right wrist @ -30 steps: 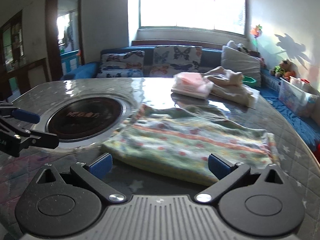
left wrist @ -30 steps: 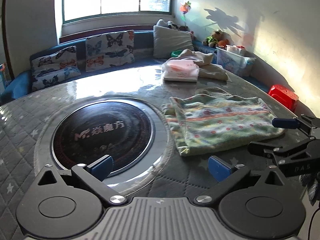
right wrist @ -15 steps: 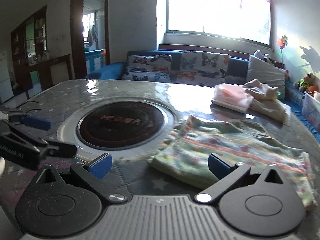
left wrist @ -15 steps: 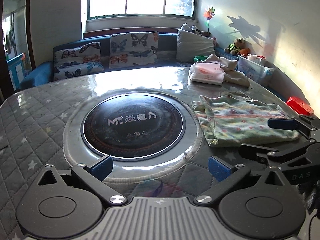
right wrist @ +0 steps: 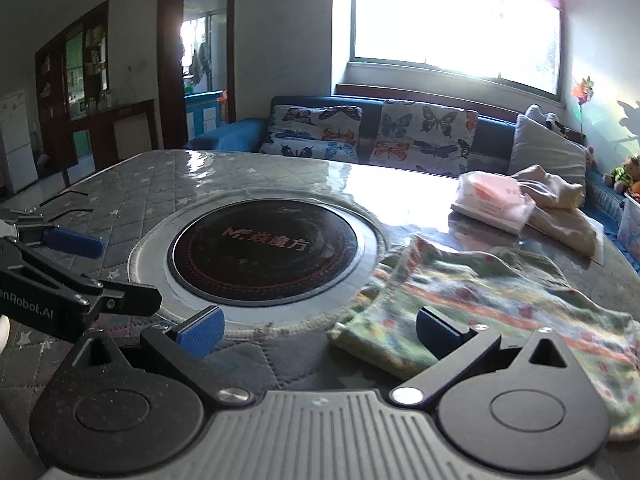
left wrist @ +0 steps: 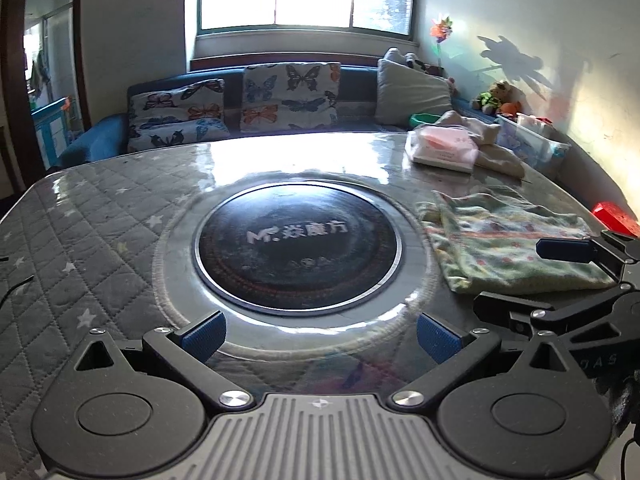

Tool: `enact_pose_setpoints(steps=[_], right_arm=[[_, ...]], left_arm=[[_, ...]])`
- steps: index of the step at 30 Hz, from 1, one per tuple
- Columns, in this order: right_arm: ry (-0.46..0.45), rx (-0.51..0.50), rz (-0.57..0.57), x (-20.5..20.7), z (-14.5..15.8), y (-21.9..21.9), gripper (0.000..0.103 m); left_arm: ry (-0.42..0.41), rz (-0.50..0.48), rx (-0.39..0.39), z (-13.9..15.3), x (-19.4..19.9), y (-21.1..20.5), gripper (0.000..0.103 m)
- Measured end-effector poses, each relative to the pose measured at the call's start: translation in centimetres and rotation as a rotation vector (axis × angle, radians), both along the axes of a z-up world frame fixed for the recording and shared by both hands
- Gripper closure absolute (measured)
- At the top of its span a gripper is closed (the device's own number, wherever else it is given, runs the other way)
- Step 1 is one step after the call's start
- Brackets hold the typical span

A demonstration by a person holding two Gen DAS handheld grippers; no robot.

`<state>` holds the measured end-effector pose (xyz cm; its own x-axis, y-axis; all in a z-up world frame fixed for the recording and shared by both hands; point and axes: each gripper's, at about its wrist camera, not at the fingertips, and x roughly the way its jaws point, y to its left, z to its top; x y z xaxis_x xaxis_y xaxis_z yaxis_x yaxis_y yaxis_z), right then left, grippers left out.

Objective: Fold clothes

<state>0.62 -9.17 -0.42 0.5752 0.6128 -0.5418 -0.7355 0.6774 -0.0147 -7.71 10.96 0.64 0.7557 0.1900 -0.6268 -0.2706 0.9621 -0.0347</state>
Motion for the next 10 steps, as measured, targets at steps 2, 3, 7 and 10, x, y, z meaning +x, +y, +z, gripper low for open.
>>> enact_pose_setpoints(steps=[2,3,7,10], right_arm=[[-0.002,-0.002,0.011,0.5,-0.1,1.2,0.000],[0.000,-0.001,0.014,0.7,-0.3,1.8,0.000],[0.031,0.019,0.027,2.0,-0.5,4.3,0.000],[0.050,0.030,0.033,3.1,-0.9,6.2,0.000]], left_arm=[[0.000,0.020,0.004,0.1,0.2,0.6,0.000],[0.001,0.032,0.006,0.1,0.2,1.0,0.000],[0.000,0.103,0.012,0.1,0.7,3.6,0.000],[0.005,0.162,0.024,-0.1,1.0,5.6,0.000]])
